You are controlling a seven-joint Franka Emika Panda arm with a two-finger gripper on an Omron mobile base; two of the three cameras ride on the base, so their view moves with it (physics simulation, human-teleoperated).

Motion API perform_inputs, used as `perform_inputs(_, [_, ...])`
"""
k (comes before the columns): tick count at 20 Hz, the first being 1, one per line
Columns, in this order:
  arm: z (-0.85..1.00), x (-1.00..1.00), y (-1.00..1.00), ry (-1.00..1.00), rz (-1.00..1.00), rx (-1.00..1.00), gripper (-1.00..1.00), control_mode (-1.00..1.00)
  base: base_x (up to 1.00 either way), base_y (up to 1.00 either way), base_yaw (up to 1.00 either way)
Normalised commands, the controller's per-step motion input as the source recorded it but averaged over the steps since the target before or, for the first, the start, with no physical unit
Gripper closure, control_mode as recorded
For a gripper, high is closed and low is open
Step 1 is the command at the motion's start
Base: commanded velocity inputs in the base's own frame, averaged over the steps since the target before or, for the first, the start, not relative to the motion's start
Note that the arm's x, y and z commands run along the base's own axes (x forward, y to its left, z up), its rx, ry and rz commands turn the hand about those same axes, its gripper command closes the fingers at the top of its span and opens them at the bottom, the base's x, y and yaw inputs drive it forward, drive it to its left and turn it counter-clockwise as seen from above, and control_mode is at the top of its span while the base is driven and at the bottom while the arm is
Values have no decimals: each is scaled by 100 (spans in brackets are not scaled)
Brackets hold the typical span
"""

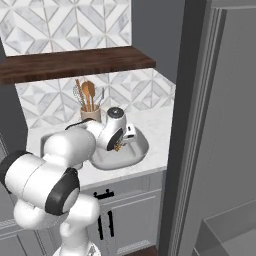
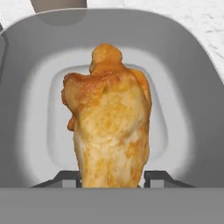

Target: Place one tomato and one chicken drumstick in each tupperware on the nearby counter, to pack two identical lunches.

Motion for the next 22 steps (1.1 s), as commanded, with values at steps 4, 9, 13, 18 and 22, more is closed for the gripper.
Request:
perform_inputs(4, [-37, 43, 0, 0, 0, 0, 100, -100, 0, 0, 0])
perform_inputs(9, [-31, 40, -2, 0, 0, 0, 100, -100, 0, 0, 0])
perform_inputs(13, [-25, 36, -4, 0, 1, 0, 100, -100, 0, 0, 0])
perform_inputs(18, [-21, 30, -3, 2, 2, 0, -100, -100, 0, 0, 0])
perform_inputs(22, [2, 6, -2, 2, 3, 0, -100, -100, 0, 0, 0])
